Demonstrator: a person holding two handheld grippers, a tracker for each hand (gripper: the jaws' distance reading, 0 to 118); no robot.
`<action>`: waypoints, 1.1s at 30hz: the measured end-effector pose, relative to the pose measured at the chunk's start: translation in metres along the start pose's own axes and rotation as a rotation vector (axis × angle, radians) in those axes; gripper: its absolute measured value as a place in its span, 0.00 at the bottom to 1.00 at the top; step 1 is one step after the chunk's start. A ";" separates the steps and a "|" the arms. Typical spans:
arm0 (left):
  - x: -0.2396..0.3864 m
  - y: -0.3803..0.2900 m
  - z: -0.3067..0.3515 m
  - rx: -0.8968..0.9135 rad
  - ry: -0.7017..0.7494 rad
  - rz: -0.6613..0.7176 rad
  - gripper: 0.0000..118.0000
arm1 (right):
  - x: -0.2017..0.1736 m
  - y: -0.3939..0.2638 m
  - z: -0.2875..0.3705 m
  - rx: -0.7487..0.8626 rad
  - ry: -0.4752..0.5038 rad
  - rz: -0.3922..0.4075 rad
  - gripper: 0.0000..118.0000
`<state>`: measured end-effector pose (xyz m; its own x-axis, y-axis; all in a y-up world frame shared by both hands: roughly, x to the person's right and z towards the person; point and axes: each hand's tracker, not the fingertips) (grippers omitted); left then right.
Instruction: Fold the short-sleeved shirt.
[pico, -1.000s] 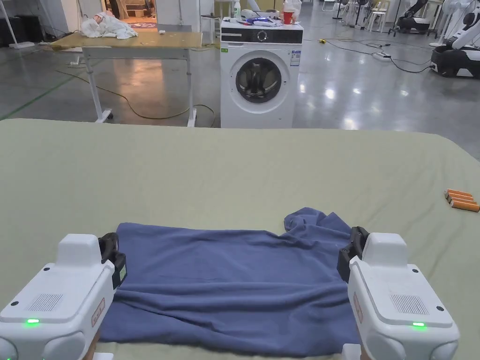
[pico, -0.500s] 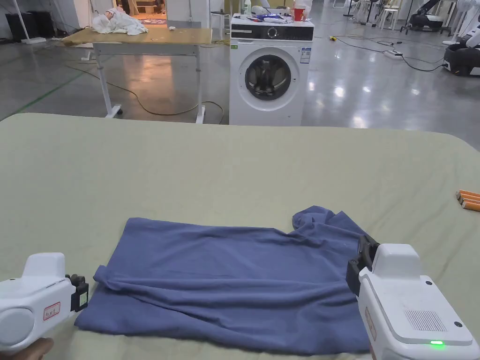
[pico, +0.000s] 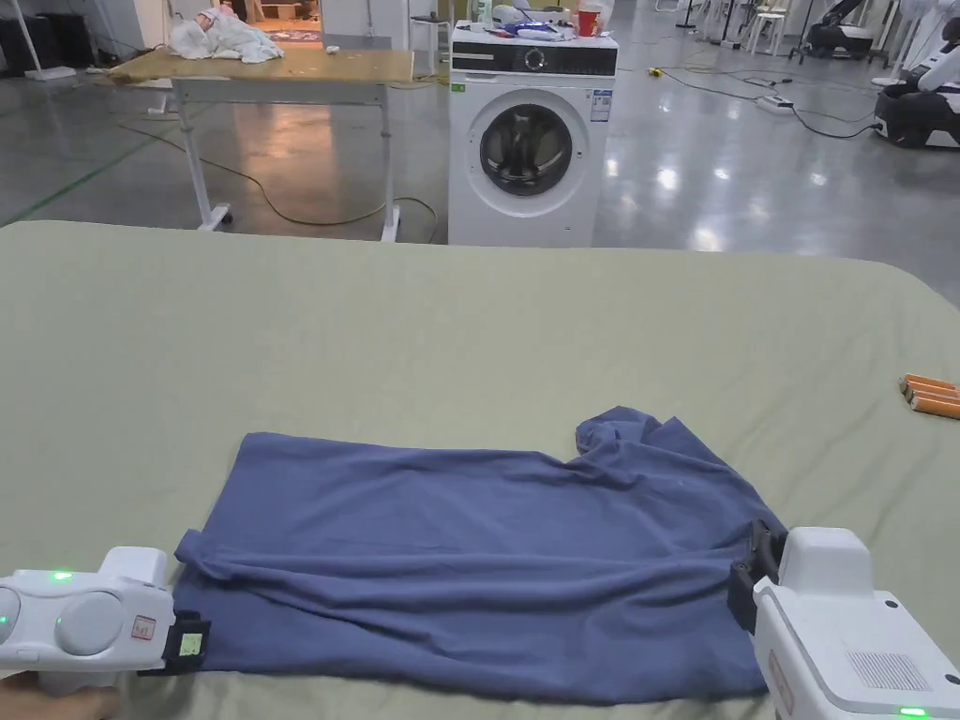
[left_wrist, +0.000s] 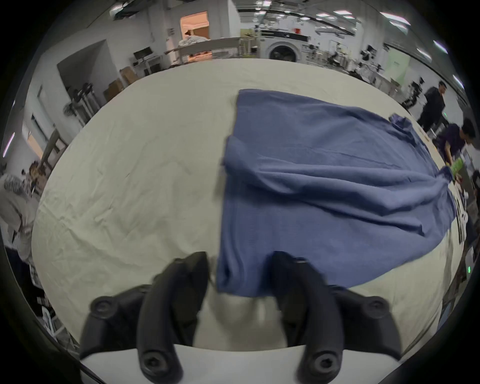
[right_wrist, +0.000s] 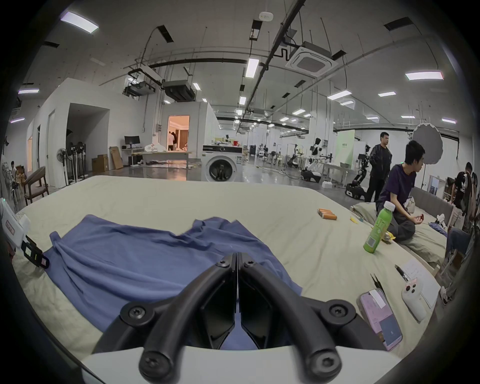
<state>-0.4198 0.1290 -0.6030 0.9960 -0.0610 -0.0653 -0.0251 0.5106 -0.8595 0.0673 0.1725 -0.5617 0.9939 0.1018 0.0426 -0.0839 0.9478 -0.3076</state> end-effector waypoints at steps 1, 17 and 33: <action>0.004 0.000 0.004 0.004 -0.014 -0.008 0.36 | 0.007 -0.001 -0.002 -0.019 -0.010 -0.002 0.00; -0.019 -0.014 0.040 0.065 -0.089 0.035 0.00 | 0.084 -0.058 -0.073 -0.595 0.097 -0.028 0.34; -0.037 -0.018 0.086 0.174 -0.116 0.076 0.00 | 0.087 0.014 -0.007 -0.521 0.121 0.071 0.06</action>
<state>-0.4491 0.1962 -0.5414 0.9953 0.0771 -0.0589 -0.0950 0.6509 -0.7532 0.1534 0.1920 -0.5692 0.9908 0.0955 -0.0963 -0.1355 0.6616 -0.7376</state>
